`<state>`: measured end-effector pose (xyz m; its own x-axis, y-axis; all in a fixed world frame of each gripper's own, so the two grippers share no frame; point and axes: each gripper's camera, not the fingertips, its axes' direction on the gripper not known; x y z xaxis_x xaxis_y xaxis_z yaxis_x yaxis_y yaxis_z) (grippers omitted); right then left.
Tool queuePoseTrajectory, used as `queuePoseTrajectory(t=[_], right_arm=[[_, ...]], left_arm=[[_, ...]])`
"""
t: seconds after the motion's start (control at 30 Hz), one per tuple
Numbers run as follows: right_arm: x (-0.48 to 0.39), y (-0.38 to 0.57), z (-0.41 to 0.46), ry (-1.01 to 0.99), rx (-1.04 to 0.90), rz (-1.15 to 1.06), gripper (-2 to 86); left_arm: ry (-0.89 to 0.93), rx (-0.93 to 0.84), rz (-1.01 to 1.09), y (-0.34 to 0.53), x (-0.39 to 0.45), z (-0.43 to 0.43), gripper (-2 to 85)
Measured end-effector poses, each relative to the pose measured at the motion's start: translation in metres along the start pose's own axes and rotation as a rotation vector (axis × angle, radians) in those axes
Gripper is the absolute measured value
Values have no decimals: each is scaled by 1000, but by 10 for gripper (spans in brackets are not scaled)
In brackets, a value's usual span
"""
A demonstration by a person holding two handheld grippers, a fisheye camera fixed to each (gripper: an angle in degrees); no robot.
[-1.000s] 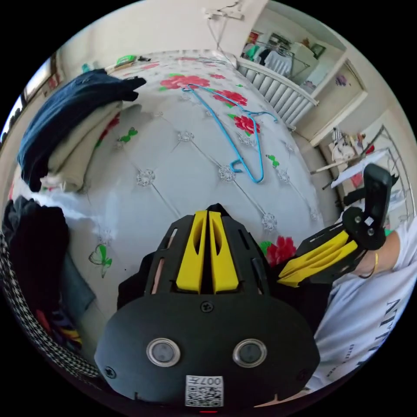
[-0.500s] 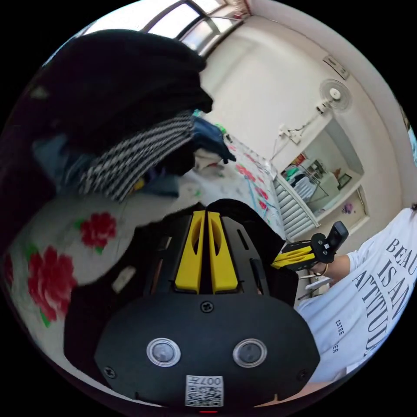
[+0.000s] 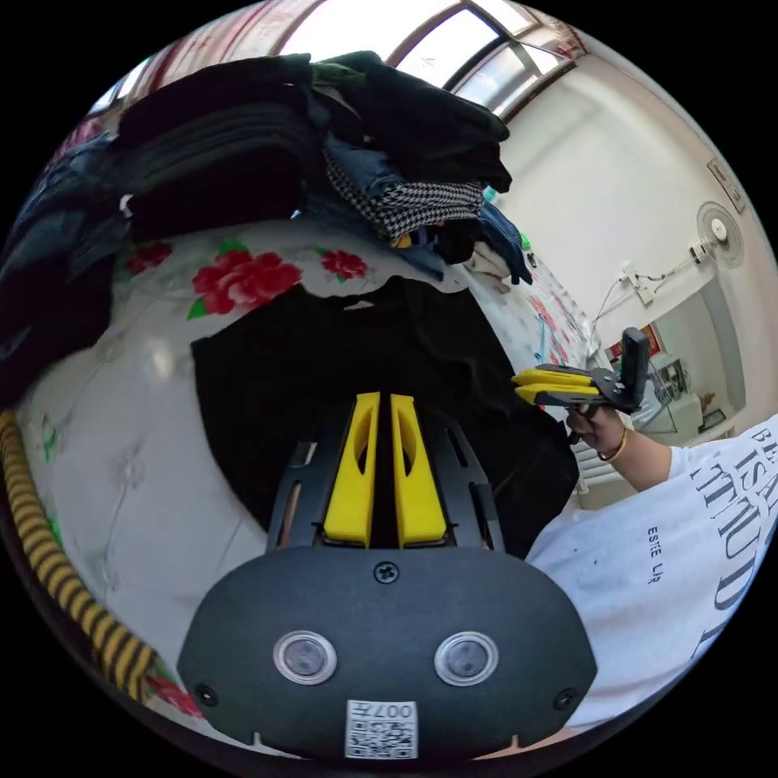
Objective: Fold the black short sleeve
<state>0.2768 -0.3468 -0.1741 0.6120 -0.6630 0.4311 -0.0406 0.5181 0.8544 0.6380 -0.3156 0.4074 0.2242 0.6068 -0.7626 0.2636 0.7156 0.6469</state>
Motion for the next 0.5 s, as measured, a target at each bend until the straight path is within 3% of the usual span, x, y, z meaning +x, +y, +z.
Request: queuePoseTrajectory(t=[0.13,0.33,0.5], right_arm=[[2,-9,60,-62,-232,38,54],[25,32,-33,-91,24,254,67],[48,106,-60,11,-151,411,82]], left_arm=[[-31,2,-132,44,-17,-50,50],[-144,-96,-243,124,-21,-126,78],[-170,-193,-346,186,-4,-147,109]])
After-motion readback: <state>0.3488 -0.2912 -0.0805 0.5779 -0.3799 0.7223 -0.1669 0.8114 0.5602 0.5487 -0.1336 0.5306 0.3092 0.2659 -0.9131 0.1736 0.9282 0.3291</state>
